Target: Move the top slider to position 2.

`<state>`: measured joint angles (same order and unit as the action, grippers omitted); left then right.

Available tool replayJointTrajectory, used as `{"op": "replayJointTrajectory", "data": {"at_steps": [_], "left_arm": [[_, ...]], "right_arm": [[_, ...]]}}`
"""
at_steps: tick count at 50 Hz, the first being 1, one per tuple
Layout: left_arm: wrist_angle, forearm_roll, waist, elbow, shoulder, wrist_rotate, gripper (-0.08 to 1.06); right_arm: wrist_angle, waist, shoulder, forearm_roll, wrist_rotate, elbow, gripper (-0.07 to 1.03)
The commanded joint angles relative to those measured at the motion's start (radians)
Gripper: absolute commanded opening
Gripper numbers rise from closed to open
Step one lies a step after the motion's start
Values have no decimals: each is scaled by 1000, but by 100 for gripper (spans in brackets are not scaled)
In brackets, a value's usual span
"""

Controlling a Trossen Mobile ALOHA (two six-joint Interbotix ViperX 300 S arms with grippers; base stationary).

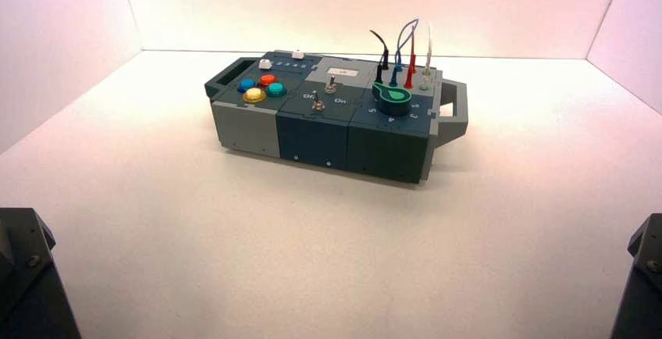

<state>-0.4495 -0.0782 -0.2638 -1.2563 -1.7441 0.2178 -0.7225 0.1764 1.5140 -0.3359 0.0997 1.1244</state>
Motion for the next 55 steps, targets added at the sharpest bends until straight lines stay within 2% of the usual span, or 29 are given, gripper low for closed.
{"op": "replayJointTrajectory", "data": {"at_steps": [1,12,19,25,31,33,36,38,43,47,50,52,55], "left_arm": [[6,0,-2,11,12,-3,-3],[6,-2,0,11,32,-3,-3],[11,-8,0,15,91,-2,-3],[14,-17,0,40,225,0,-3],[9,-12,-2,91,390,-5,-3],[5,-9,-2,120,457,-8,-3],[0,-9,-2,160,537,-18,-3],[-9,-9,-2,193,603,-31,-3],[-49,-8,-2,273,739,-67,-3],[-98,-8,-2,342,856,-97,9],[-132,-8,-2,390,960,-126,27],[-149,-6,-2,414,1012,-141,34],[-176,-8,-2,453,1106,-170,40]], "right_arm": [[6,6,-9,-5,5,-12,-2],[8,14,-12,-3,3,-11,-2],[8,21,-37,-6,2,-12,-2],[3,29,-100,-6,2,-20,-2],[-17,29,-192,-11,2,-37,-1],[-26,29,-221,-15,2,-43,2],[-37,29,-284,-34,-3,-52,19],[-44,29,-310,-43,-9,-54,26],[-66,29,-403,-67,-18,-58,28],[-75,29,-454,-81,-21,-60,28],[-78,29,-499,-98,-23,-61,28],[-78,29,-514,-103,-23,-64,28],[-78,29,-545,-110,-23,-74,28]]}}
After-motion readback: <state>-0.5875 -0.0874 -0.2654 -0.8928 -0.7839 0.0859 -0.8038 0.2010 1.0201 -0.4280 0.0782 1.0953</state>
